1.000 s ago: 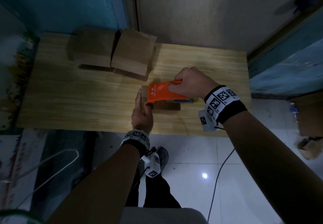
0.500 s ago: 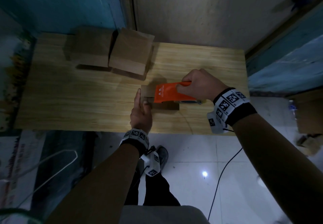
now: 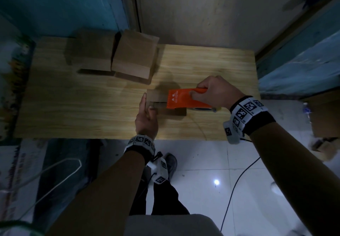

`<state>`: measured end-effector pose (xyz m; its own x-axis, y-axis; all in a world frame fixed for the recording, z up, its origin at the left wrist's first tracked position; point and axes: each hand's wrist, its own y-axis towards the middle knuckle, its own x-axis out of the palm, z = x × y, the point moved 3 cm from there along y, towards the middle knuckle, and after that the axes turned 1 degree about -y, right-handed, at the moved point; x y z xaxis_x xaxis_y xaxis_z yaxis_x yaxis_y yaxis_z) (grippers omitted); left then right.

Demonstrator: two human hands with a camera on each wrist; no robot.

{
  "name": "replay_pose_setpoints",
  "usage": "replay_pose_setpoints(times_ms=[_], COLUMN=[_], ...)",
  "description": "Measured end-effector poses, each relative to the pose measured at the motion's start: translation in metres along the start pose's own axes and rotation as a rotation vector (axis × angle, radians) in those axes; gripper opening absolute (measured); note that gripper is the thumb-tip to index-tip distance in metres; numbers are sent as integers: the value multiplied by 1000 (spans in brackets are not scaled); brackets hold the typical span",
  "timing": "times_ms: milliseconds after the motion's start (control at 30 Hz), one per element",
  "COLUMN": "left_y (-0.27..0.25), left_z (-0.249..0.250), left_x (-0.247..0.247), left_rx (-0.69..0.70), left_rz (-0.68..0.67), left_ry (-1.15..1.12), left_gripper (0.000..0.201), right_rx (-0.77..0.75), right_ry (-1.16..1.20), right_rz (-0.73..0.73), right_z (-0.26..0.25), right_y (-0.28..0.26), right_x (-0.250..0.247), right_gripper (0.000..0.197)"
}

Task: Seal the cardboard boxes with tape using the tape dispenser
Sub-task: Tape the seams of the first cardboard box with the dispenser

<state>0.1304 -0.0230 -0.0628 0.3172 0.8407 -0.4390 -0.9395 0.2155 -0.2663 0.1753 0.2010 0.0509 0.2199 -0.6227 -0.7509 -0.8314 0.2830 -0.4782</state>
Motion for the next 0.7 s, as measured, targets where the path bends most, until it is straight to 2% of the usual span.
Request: replay_pose_setpoints(times_ms=[300,433,700], left_y=[-1,1,2], left_z=[1,-4,-6], left_x=[2,4,4], left_rx=[-11,48,66], left_rz=[15,33,27], left_ry=[-10,13,41], left_gripper=[49,48,49], right_rx=[30,21,63], right_ry=[61,59,40], right_rz=[14,24,26], right_z=[17,22,41], right_y=[-13,-15,-21], right_x=[2,2,0], right_gripper=[40,38,37])
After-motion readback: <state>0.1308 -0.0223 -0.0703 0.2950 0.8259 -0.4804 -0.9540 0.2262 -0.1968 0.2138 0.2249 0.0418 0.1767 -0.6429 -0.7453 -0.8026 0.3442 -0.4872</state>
